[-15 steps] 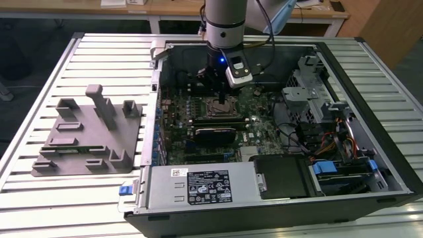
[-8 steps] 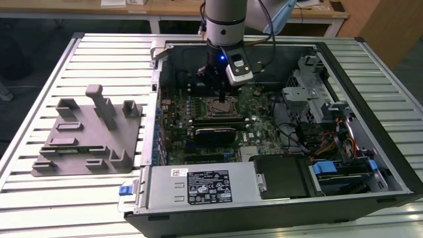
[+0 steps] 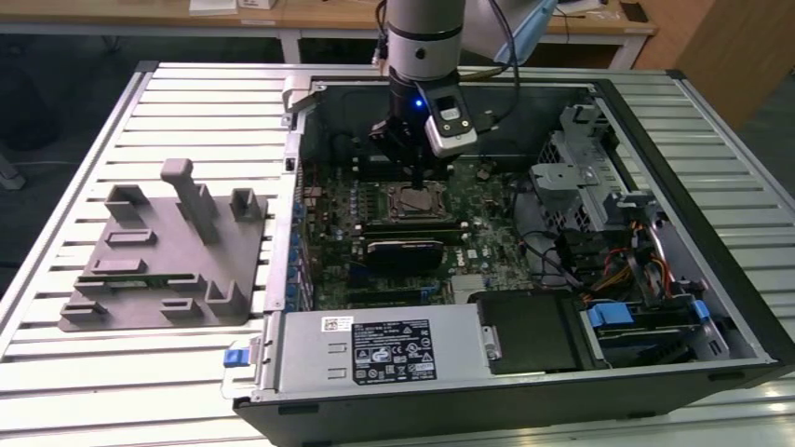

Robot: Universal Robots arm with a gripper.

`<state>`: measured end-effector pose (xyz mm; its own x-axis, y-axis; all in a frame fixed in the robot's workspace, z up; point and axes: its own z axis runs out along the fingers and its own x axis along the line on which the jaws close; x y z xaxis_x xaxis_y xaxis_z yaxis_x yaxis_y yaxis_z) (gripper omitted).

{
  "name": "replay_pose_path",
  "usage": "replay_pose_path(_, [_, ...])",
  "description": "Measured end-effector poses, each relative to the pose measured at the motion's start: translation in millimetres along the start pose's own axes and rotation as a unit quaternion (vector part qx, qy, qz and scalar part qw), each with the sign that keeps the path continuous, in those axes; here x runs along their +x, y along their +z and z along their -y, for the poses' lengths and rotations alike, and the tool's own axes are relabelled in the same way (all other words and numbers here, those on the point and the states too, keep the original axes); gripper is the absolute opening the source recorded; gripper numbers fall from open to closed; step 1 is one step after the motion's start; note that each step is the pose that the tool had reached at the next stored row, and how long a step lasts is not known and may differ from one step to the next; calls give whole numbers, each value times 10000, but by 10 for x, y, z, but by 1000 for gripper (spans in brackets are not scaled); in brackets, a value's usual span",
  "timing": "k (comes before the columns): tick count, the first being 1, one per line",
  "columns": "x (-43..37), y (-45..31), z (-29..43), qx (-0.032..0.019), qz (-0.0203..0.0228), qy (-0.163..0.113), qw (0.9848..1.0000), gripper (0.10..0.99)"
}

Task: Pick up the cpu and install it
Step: 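Install the second cpu locking lever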

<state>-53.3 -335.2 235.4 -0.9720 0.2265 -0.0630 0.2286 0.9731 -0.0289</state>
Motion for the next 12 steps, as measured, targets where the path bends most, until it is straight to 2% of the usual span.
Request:
replay_pose_path(5, [-6,0,26,1,0,0,10000,106])
replay_pose_path(12, [-30,5,130,1,0,0,10000,106])
